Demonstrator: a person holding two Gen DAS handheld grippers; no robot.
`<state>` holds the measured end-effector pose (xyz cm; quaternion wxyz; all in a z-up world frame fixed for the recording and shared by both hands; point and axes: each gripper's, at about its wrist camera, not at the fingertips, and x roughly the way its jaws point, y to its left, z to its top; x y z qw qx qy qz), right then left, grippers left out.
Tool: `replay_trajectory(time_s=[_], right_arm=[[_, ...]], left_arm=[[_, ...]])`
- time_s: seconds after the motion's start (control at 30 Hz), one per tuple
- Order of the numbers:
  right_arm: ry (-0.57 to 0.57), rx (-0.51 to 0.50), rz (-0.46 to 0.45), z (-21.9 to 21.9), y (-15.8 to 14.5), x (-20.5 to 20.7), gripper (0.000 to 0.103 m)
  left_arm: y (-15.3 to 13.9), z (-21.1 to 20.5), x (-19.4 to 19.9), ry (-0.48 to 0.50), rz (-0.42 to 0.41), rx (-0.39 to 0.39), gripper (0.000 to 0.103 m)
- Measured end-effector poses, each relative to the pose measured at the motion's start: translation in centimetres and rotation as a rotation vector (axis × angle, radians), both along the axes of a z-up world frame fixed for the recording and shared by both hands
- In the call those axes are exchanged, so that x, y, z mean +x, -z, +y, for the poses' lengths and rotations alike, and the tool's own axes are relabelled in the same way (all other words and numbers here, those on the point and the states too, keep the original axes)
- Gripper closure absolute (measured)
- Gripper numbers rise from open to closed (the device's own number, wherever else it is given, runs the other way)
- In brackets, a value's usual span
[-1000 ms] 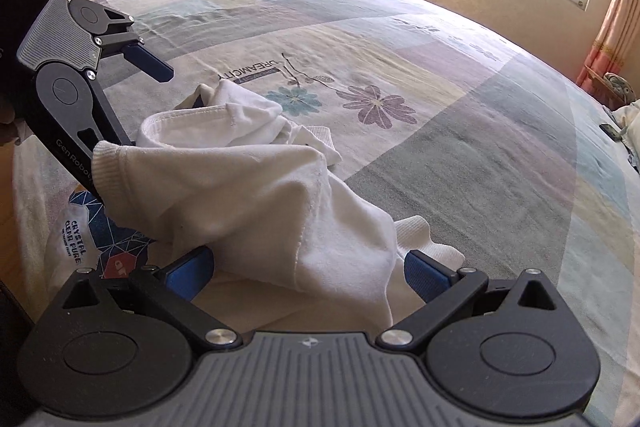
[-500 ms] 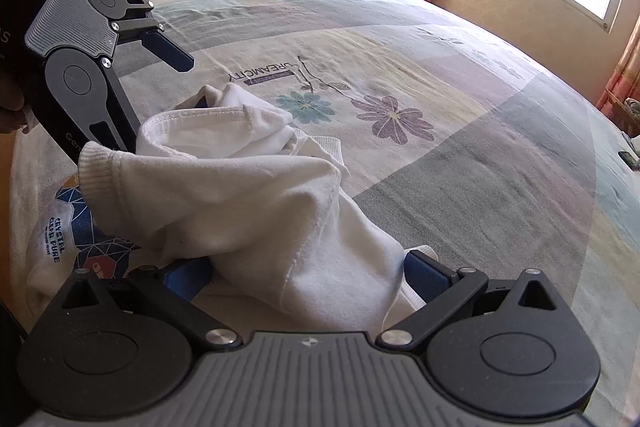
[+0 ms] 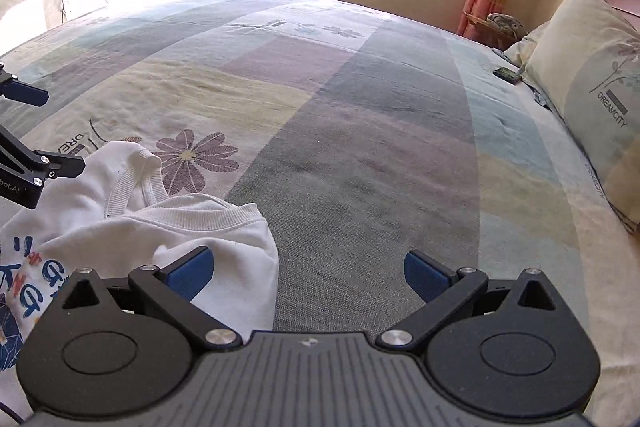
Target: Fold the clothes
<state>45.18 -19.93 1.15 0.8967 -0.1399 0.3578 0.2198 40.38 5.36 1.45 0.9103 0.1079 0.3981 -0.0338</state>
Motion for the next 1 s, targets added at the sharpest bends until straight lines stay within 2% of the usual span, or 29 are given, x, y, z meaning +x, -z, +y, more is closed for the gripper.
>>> replay_trajectory(time_s=[0.23,0.4,0.53,0.63,0.73,0.9,1.0], right_arm=[[0.069,-0.003,0.077,-1.3,0.3,-5.7,0.0],[0.162,0.019,0.147,0.1,1.8,-7.6,0.0],[0.207,-0.043,0.186,1.9,3.7,-6.6,0.0],[0.211,-0.078,0.192,1.9,3.9,-5.9,0.0],[0.231,-0.133,0.157,0.8,3.5,-4.6,0.0],[0.369,-0.259,0.003,-1.8,1.8,-1.2,0.0],[0.381,-0.211,0.019,-3.7,0.5,0.2,0.0]], left_arm=[[1.0,3.4,-5.1,0.032,0.081,-0.184,0.001],[1.3,5.2,-7.3,0.016,0.087,-0.209,0.001],[0.9,6.3,-8.7,-0.003,0.082,-0.204,0.001],[0.4,7.0,-9.9,-0.031,0.072,-0.2,0.001],[0.3,7.7,-10.7,-0.065,0.073,-0.207,0.001],[0.2,7.6,-11.3,-0.116,0.08,-0.198,0.001],[-0.3,6.7,-11.4,-0.123,0.077,-0.198,0.001]])
